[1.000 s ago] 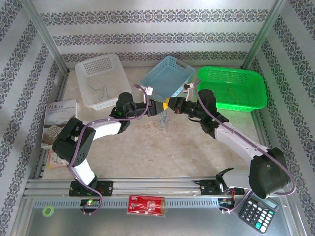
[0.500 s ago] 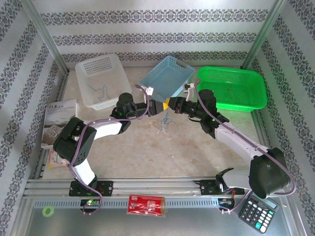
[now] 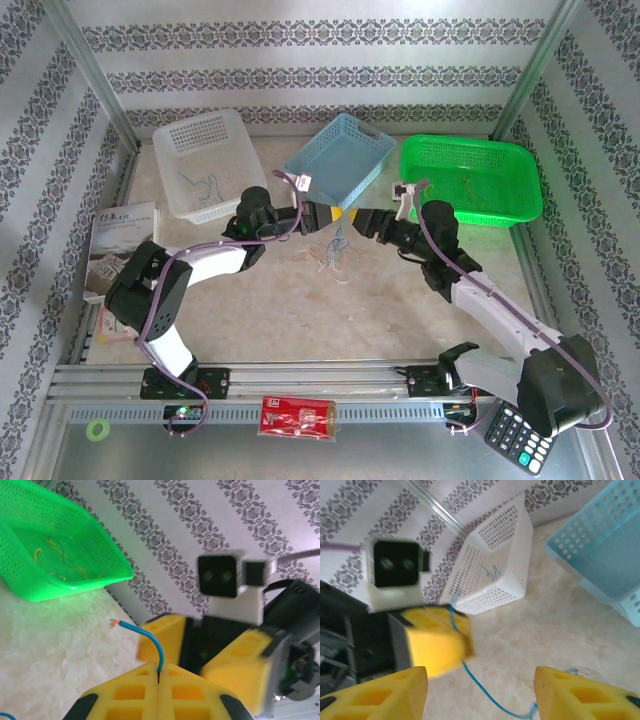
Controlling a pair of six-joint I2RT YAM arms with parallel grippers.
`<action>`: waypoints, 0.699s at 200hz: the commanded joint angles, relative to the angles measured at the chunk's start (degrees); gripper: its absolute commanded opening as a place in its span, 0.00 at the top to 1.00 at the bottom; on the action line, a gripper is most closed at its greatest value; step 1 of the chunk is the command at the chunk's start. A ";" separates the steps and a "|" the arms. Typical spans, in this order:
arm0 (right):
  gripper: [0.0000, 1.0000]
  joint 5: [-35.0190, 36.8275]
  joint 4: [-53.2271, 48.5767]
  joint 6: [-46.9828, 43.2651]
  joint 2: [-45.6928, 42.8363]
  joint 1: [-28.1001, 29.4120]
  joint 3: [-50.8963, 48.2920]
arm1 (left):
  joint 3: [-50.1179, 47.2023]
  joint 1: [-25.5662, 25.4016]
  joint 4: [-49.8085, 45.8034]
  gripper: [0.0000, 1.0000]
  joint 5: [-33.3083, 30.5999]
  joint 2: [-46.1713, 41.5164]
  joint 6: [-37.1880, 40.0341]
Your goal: Untangle the cables
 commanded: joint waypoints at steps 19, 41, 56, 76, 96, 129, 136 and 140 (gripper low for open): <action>0.41 4.08 3.63 -8.16 0.21 4.37 -2.77 | 3.09 -0.53 -1.53 1.00 -0.16 -3.12 -1.47; 0.41 6.57 4.63 -9.87 2.17 6.85 -1.45 | 3.14 -0.67 -2.30 1.00 -0.20 -3.88 -1.74; 0.41 7.82 5.72 -10.31 4.15 7.80 -0.14 | 3.14 -0.69 -3.03 1.00 -0.37 -4.53 -1.64; 0.41 9.28 8.17 -10.37 7.69 8.59 1.41 | 3.16 -0.90 -3.71 1.00 -0.68 -5.25 -1.67; 0.43 10.99 11.62 -10.37 11.47 9.33 2.60 | 3.32 -1.29 -4.11 1.00 -1.20 -5.98 -1.88; 0.59 15.72 18.02 -8.90 17.59 9.95 2.96 | 4.43 -1.79 -4.53 1.00 -1.96 -7.41 -4.08; 0.67 16.68 19.09 -8.40 18.64 9.97 2.79 | 4.59 -1.88 -4.51 1.00 -2.27 -7.76 -4.74; 0.71 17.22 19.52 -8.09 19.15 9.98 2.70 | 4.80 -1.84 -4.47 1.00 -2.44 -8.03 -5.10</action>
